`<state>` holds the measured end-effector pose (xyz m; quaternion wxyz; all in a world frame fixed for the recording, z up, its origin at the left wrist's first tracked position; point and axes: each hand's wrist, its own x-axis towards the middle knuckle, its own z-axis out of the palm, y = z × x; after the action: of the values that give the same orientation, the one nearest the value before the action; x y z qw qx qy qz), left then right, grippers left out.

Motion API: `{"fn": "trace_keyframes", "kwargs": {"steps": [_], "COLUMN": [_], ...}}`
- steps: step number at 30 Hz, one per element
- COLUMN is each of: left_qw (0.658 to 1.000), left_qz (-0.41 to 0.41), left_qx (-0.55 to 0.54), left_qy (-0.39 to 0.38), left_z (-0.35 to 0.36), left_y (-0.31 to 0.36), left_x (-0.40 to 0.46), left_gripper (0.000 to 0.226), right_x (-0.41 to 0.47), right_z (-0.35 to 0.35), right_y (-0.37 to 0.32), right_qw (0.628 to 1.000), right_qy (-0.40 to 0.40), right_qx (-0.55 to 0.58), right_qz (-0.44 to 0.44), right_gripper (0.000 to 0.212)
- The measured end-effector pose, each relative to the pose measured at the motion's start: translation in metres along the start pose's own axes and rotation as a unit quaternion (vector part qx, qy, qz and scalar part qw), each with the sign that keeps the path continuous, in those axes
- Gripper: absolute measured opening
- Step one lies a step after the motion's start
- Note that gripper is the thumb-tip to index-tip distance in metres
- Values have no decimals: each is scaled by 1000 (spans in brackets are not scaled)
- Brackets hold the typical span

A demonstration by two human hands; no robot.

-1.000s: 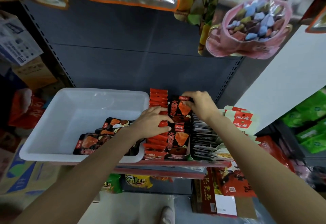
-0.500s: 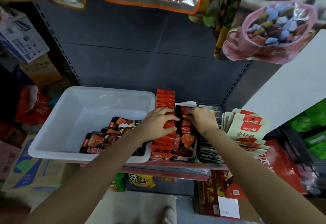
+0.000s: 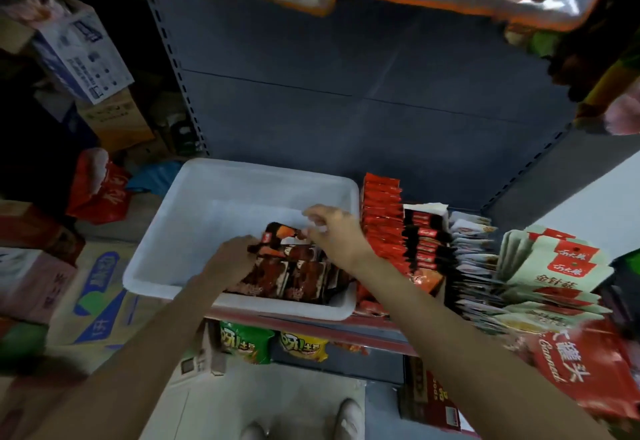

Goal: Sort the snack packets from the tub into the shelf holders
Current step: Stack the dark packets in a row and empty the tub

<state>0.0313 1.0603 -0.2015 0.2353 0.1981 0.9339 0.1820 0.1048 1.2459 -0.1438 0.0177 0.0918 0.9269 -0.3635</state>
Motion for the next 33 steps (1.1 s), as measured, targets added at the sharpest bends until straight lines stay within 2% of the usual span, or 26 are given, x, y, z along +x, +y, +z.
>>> {"fn": "trace_keyframes", "kwargs": {"steps": [4,7,11,18,21,24,26,28,31,33], "left_qw": [991,987,990,994,993,982,967,943,929,928], "left_qz": [-4,21,5,-61,-77,-87,-72,-73,-26,38], "left_qx": [58,83,71,4,-88,-149,-191,-256,-314,-331], "left_qy": [-118,-133,-119,-90,-7,80,150,198,196,169], "left_z": [5,11,14,16,19,9,3,-7,-21,-29], "left_y": [-33,-38,-37,-46,-53,-45,-42,-37,-29,-19], "left_x": [6,7,10,14,17,10,5,-1,-11,-17], "left_gripper": [32,29,28,54,50,56,59,45,2,14], "right_x": [18,21,24,39,42,41,37,31,19,10], "right_z": [63,84,100,107,103,99,93,81,57,41], "right_y": [-2,4,4,-3,-4,-7,-8,-11,-18,-25], "right_qw": [985,955,944,953,973,985,990,991,995,998], "right_qy": [-149,-206,-174,-128,-61,-20,13,45,47,27], "right_qx": [-85,-207,-269,-244,-187,-136,-71,-10,34,27], "right_qz": [19,53,81,123,122,109,120,125,86,45], "right_gripper": [60,77,74,59,30,3,11,17,12,18]}}
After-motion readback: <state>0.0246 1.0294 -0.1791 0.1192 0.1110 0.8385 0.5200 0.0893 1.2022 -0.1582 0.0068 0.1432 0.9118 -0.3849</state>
